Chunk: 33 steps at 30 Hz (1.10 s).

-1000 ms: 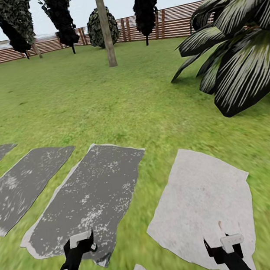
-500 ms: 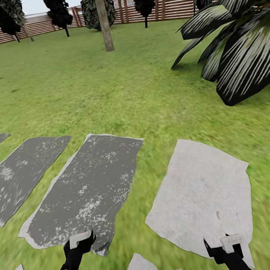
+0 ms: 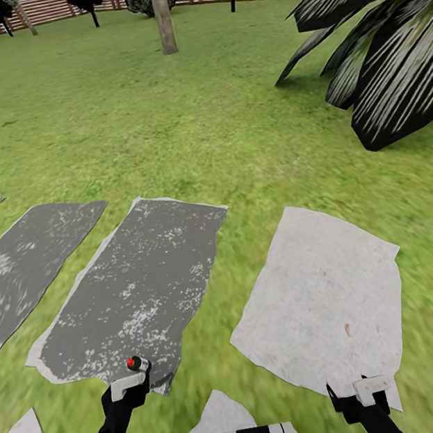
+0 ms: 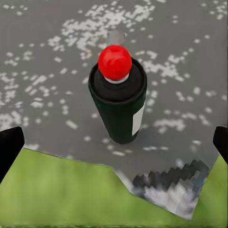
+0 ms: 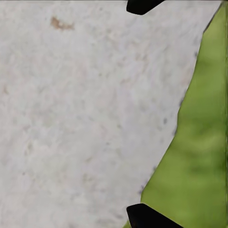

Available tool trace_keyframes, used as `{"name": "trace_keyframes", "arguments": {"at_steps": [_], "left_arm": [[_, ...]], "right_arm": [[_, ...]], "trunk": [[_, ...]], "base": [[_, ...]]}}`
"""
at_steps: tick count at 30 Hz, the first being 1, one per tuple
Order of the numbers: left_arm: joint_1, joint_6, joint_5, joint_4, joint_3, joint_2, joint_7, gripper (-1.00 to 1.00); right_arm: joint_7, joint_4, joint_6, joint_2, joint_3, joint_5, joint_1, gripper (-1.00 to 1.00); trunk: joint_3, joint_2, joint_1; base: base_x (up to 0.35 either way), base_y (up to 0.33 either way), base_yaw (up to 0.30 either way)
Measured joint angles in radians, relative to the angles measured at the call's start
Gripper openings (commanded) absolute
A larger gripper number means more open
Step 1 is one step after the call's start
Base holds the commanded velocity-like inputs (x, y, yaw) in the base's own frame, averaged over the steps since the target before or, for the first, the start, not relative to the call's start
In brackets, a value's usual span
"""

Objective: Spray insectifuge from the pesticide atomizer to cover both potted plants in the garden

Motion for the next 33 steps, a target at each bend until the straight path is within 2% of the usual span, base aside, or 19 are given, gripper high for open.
{"name": "trace_keyframes", "arguments": {"at_steps": [12, 25, 33], "left_arm": [[0.000, 0.000, 0.000, 0.000, 0.001, 0.000, 0.000, 1.00], [0.000, 0.000, 0.000, 0.000, 0.001, 0.000, 0.001, 1.00], [0.000, 0.000, 0.000, 0.000, 0.001, -0.001, 0.001, 1.00]], "right_arm": [[0.000, 0.000, 0.000, 0.000, 0.002, 0.000, 0.000, 1.00], [0.000, -0.001, 0.000, 0.000, 0.005, 0.001, 0.000, 1.00], [0.000, -0.001, 0.000, 0.000, 0.004, 0.001, 0.000, 1.00]], "trunk": [[-0.064, -0.003, 0.005], [-0.116, -0.006, 0.011], [-0.116, -0.006, 0.011]], "base": [[0.000, 0.000, 0.000], [0.000, 0.000, 0.000], [0.000, 0.000, 0.000]]}}
